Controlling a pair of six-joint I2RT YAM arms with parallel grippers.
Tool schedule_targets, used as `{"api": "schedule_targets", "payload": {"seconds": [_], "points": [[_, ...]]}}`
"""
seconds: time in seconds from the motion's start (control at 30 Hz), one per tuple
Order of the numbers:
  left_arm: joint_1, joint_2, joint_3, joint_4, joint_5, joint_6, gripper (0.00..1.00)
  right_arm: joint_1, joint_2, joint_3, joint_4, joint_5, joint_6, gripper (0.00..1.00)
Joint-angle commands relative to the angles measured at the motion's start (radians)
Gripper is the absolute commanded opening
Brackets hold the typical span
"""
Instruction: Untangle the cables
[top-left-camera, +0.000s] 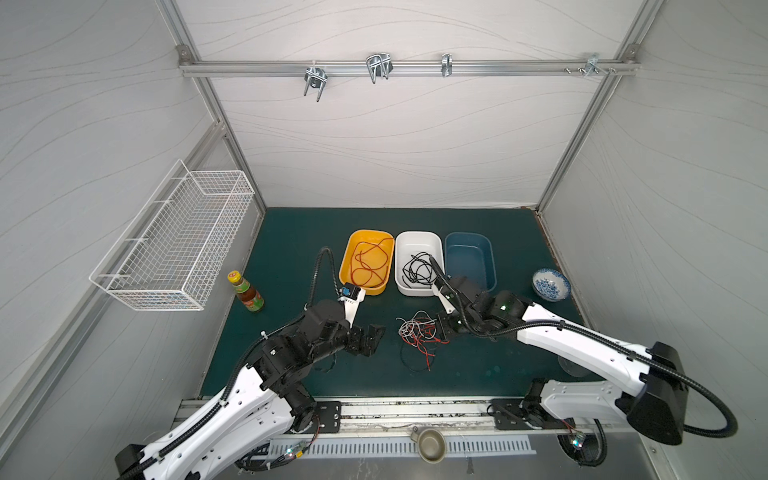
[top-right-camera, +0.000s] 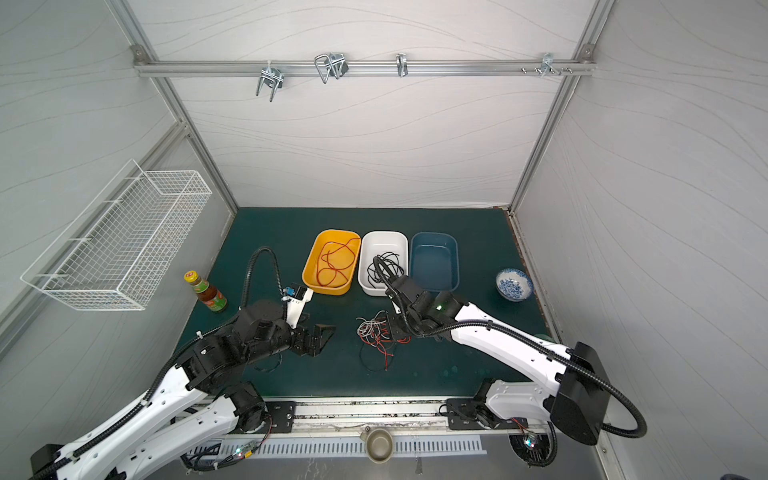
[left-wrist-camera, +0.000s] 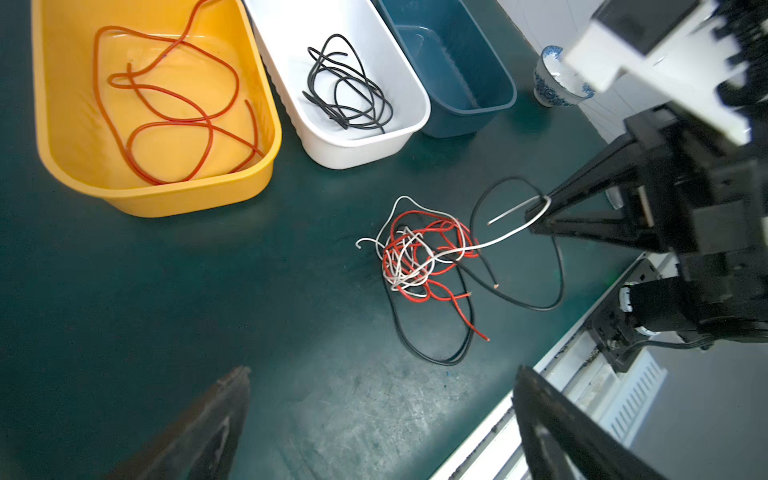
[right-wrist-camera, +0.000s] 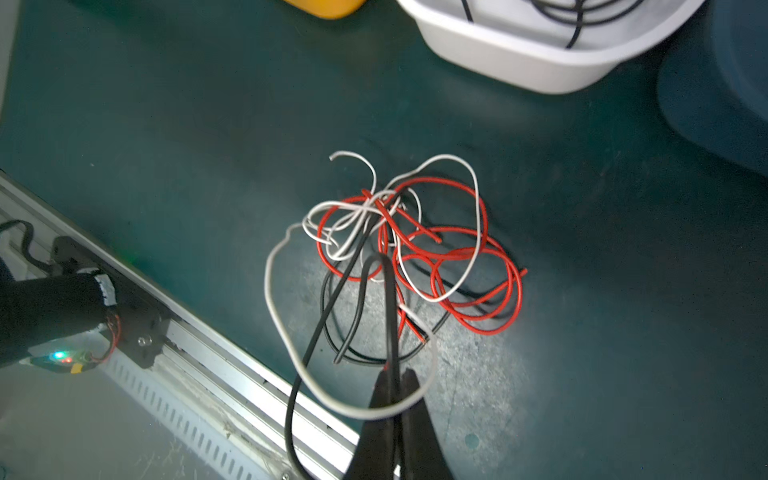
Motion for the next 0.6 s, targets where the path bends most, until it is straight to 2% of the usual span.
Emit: {"api": "schedule_targets", "payload": {"seconds": [0.0,0.13,0.4,0.57], "points": [[-0.004,0.051,0.077,0.017,0.073,-0.083,1.00,-0.007,0.017,0.016,-0.092,-0.078,-0.027,0.00],[-0.006,0.086,0.075,0.057,0.132,-0.144,0.98,-0.007,0.013,-0.004,-0.079,-0.208,-0.049,0.00],[-0.028,0.138,0.061,0.123,0.170,-0.227,0.97,-0.007,0.045,-0.055,-0.010,-0.487,-0.091,0.00],[-0.069,0.161,0.026,0.176,0.171,-0.265,0.95,-0.002,0.047,-0.069,0.029,-0.539,-0.086,0.00]]}}
